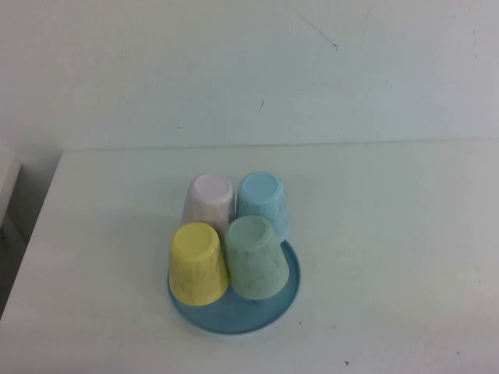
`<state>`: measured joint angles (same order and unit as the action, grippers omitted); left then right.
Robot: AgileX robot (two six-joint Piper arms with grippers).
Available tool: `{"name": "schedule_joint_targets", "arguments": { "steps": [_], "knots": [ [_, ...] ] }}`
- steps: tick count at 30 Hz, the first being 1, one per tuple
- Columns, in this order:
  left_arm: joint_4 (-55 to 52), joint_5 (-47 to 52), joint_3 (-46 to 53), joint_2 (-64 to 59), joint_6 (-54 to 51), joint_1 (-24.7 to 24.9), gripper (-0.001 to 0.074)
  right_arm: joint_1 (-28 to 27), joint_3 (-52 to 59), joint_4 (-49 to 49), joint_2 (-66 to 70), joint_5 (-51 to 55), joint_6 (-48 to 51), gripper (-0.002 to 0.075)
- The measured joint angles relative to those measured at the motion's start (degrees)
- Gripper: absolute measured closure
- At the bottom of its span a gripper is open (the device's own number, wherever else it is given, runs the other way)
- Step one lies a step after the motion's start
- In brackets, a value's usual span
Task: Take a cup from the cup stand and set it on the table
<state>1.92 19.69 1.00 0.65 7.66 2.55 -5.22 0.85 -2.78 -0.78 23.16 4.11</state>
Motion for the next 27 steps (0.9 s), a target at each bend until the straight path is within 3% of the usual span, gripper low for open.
{"name": "schedule_joint_targets", "arguments": {
  "steps": [20, 27],
  "knots": [
    [0.0, -0.7, 0.1, 0.0, 0.0, 0.0, 0.0738, 0.0, 0.1, -0.2, 0.0, -0.8, 0.0, 0.0729],
    [0.0, -14.7, 0.6, 0.0, 0.0, 0.0, 0.0738, 0.0, 0.8, -0.4, 0.0, -15.3, 0.0, 0.0729]
  ]
}}
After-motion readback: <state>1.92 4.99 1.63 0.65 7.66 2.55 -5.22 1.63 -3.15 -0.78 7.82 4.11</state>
